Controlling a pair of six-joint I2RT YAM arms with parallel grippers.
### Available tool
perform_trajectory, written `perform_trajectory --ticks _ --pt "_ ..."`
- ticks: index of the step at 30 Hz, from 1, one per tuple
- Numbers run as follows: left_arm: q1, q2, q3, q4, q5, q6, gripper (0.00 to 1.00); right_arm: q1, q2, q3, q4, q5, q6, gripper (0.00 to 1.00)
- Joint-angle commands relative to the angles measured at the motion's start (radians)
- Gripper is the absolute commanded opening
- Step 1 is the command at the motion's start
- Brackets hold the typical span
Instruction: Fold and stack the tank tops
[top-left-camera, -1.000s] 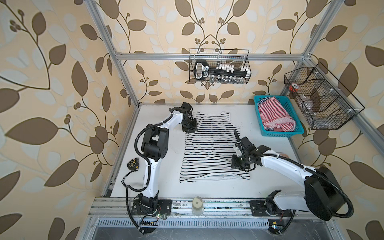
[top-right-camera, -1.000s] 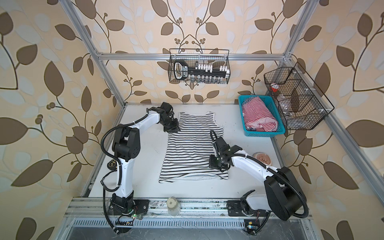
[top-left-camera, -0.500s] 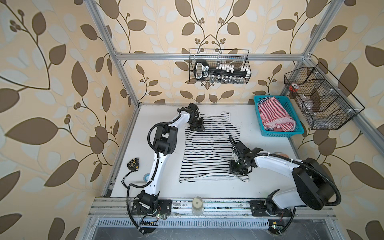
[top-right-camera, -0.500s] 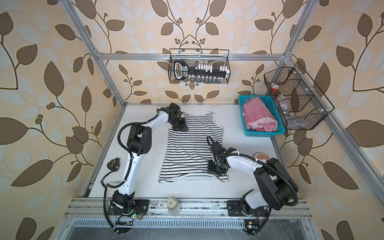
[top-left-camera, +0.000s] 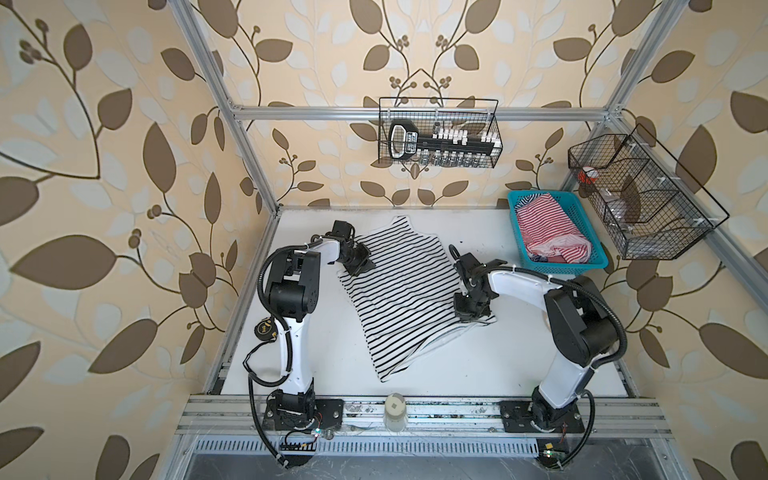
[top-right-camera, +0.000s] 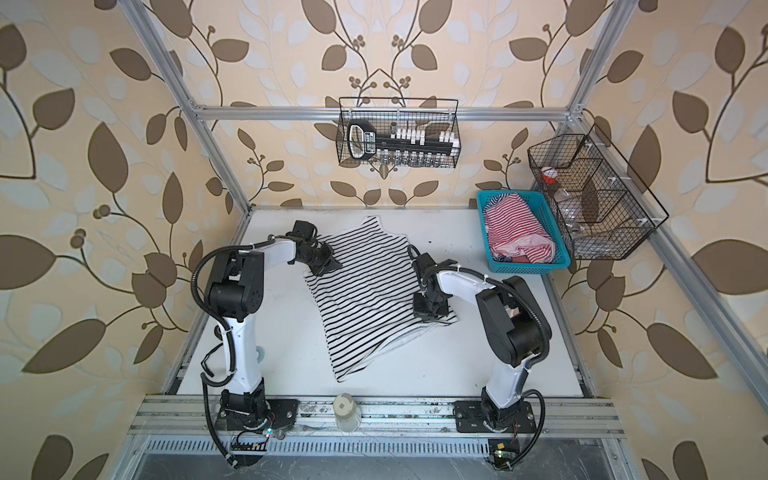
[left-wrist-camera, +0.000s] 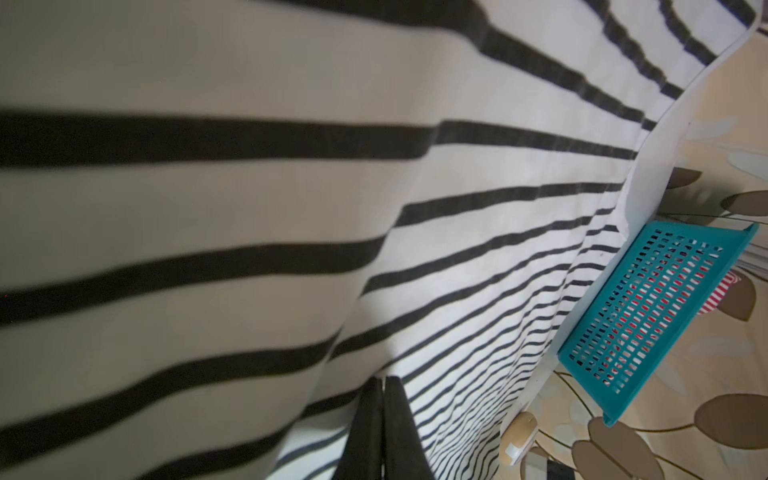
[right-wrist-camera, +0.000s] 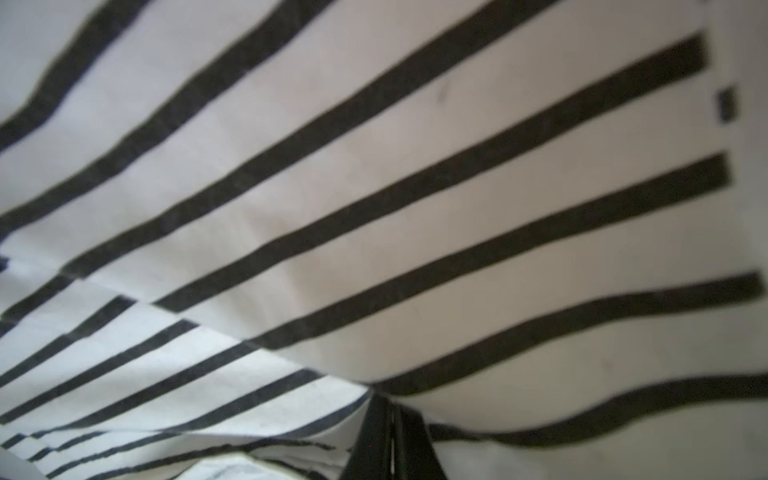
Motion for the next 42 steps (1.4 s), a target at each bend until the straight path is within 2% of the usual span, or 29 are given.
perform_trajectory --ticks 1,6,12,20,24,25,28,31,34,38,42 --pt "-0.013 -0.033 -0.161 -0.041 -0.143 -0.069 0.05 -0.050 0.142 0.076 -0.087 0.161 -0.112 0.08" --pt "-0.013 -0.170 -0.337 -0.017 -0.175 -0.072 0.04 -0.112 0.260 0.301 -0.154 0.166 -0.185 0.08" --pt "-0.014 -0.323 -0.490 -0.036 -0.199 -0.072 0.05 -0.160 0.424 0.559 -0.245 0.105 -0.270 0.08" --pt "-0.016 -0.498 -0.627 -0.127 -0.213 -0.065 0.05 -0.155 0.628 0.894 -0.358 0.041 -0.360 0.08" --pt "-0.026 -0.591 -0.657 -0.153 -0.205 -0.072 0.06 -0.153 0.681 1.016 -0.411 0.022 -0.397 0.09" --pt "-0.029 -0.615 -0.653 -0.167 -0.211 -0.105 0.06 -0.153 0.682 1.034 -0.417 0.020 -0.405 0.10" --pt "-0.030 -0.665 -0.598 -0.203 -0.215 -0.109 0.08 -0.160 0.628 1.008 -0.391 -0.003 -0.423 0.13" --pt "-0.029 -0.709 -0.482 -0.246 -0.234 -0.086 0.12 -0.171 0.476 0.861 -0.274 -0.058 -0.422 0.19" --pt "-0.030 -0.679 -0.335 -0.265 -0.266 -0.018 0.14 -0.179 0.293 0.679 -0.155 -0.085 -0.396 0.26" --pt "-0.029 -0.521 -0.146 -0.266 -0.257 0.069 0.15 -0.176 0.104 0.461 -0.080 -0.050 -0.353 0.32" --pt "-0.028 -0.319 0.046 -0.294 -0.186 0.152 0.07 -0.138 -0.022 0.263 -0.035 0.044 -0.310 0.36"
